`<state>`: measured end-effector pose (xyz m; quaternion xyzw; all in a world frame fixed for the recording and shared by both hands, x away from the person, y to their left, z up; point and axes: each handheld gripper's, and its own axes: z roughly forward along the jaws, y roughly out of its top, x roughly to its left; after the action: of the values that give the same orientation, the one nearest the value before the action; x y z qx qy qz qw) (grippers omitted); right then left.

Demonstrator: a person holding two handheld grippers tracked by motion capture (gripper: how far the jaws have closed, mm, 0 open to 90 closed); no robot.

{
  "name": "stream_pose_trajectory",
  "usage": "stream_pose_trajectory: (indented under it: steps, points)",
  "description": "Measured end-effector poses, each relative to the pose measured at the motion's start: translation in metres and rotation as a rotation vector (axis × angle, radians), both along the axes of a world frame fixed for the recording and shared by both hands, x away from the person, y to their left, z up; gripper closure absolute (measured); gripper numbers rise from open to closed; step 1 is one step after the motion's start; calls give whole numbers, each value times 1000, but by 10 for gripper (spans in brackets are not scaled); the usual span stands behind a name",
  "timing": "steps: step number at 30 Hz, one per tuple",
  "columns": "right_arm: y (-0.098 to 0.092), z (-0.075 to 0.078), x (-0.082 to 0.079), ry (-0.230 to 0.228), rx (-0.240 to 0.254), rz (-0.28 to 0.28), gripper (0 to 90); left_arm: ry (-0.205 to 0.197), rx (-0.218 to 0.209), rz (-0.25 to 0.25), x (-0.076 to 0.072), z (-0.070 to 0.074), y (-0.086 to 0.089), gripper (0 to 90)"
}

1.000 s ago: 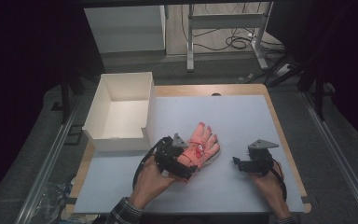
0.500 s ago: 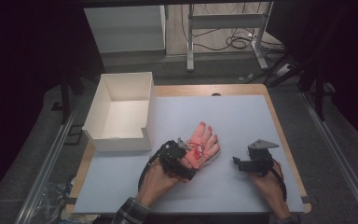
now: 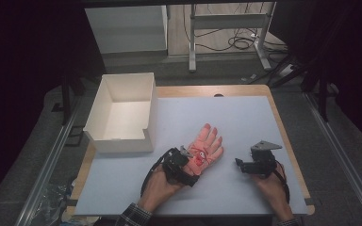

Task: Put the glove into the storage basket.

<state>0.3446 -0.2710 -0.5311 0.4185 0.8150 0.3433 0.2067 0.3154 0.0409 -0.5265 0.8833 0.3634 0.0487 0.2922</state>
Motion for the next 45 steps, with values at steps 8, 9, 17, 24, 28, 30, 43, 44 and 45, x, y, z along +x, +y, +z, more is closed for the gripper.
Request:
stream_pose_trajectory:
  steps: [8,9,17,24,28,30,43,44,45]
  points:
    - [0,0,0,0,0,0,213,-3,-2,-4,-3,6,6,305]
    - [0,0,0,0,0,0,213,-4,-3,-4,-3,7,6,339]
    - [0,0,0,0,0,0,213,-18,-37,-14,-3,12,12,450]
    - [0,0,0,0,0,0,213,-13,-70,-17,2,20,18,477]
    - [0,0,0,0,0,0,213,-10,-76,-14,3,23,17,488]
    - [0,0,0,0,0,0,213,-9,-79,-12,3,25,17,488]
    - [0,0,0,-1,-1,0,213,-33,-75,19,19,49,22,485]
    - [0,0,0,-1,-1,0,213,-34,-74,21,21,52,22,485]
    - [0,0,0,-1,0,1,213,-36,-75,23,24,55,22,485]
